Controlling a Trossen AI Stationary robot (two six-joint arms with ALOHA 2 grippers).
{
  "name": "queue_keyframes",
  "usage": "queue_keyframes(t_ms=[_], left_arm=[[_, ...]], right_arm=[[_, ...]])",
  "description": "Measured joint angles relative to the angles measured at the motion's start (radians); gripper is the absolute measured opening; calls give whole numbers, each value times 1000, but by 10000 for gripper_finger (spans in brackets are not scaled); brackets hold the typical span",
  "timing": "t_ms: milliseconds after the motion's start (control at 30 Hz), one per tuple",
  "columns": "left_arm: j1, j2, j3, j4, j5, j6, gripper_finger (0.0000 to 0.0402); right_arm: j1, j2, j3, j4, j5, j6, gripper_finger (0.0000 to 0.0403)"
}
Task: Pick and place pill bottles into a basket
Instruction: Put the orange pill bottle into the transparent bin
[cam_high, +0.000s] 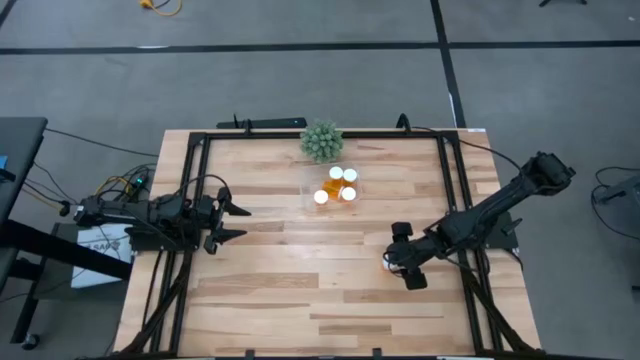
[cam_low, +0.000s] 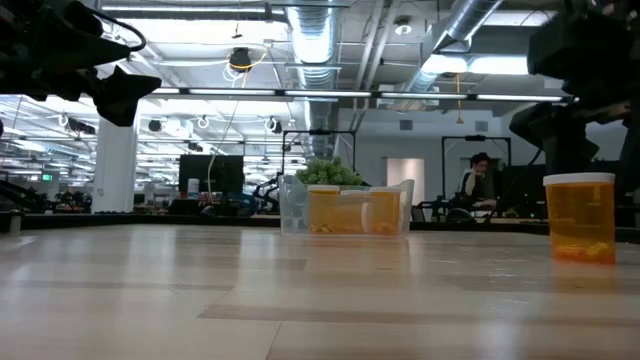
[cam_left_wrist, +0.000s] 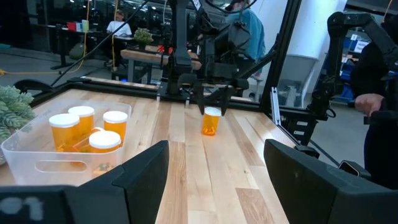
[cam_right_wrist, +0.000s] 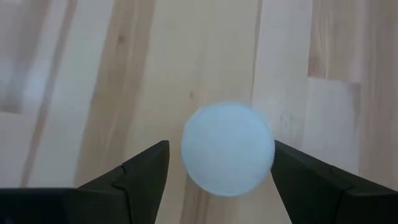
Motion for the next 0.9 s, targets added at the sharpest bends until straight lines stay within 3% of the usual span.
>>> queue_keyframes(t_ms=[300,533,900], left_arm=[[0,0,0,0,0,0,254],[0,0,0,0,0,0,254],[0,0,0,0,0,0,254]], right_arm=[[0,74,-1,66,-2,-19,256],[0,87,-1,102,-3,-28,186],[-85,85,54,134,-3,-64,190]])
